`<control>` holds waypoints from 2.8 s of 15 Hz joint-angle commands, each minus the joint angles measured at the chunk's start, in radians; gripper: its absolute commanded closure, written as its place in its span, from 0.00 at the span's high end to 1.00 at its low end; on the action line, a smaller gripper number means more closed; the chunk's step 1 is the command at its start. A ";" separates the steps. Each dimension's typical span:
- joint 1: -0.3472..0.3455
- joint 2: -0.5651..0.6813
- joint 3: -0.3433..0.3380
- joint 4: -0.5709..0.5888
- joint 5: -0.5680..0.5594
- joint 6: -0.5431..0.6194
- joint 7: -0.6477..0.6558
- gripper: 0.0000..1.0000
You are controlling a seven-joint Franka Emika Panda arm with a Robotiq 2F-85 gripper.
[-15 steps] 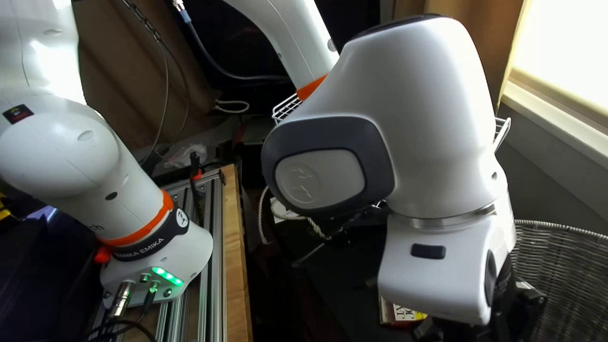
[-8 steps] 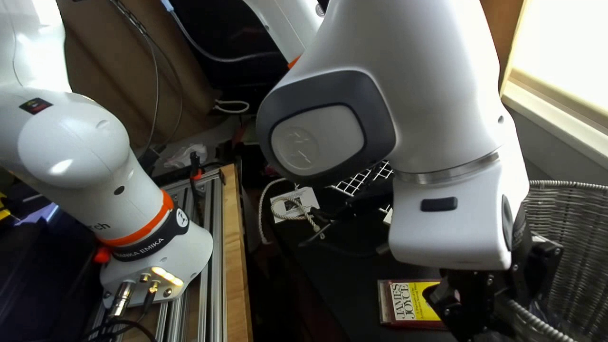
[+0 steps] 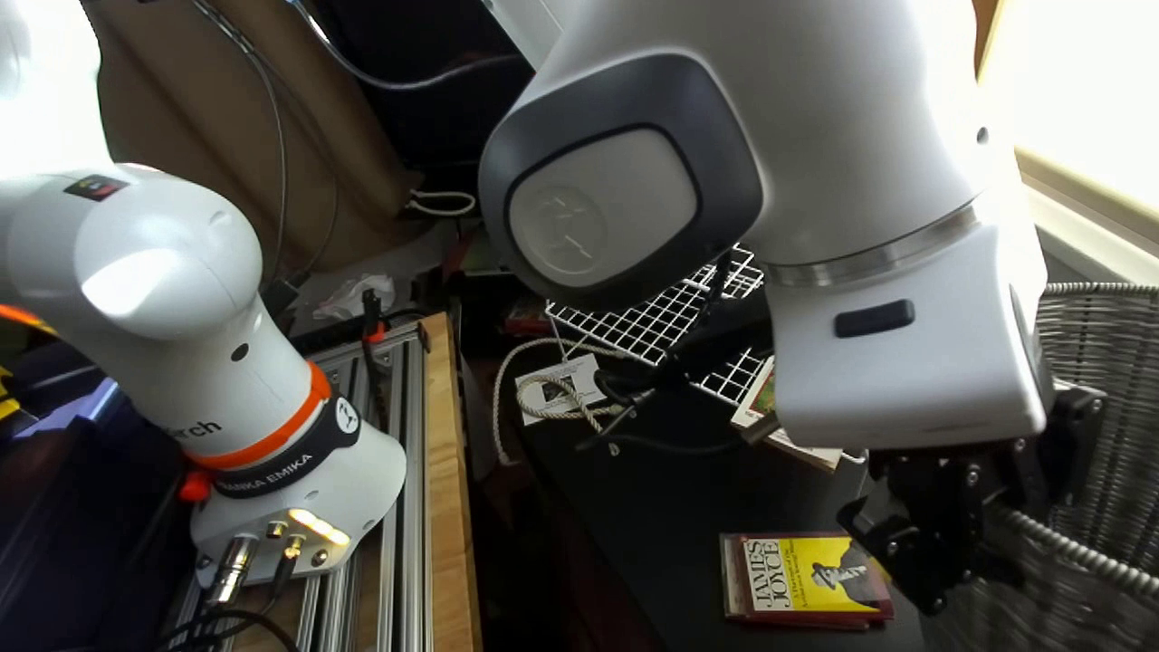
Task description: Pick up the basket from the table top and put it on the top wire mesh rack of the shoe rack
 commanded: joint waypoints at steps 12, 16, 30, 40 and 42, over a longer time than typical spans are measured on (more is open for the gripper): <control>0.468 -0.106 -0.431 0.103 0.064 -0.103 -0.114 0.03; 0.614 -0.077 -0.545 0.127 0.152 -0.144 -0.159 0.03; 0.848 0.133 -0.768 0.141 0.623 -0.299 -0.518 0.03; 0.827 0.383 -0.779 0.140 0.910 -0.499 -0.744 0.03; 0.833 0.410 -0.785 0.141 0.934 -0.538 -0.771 0.03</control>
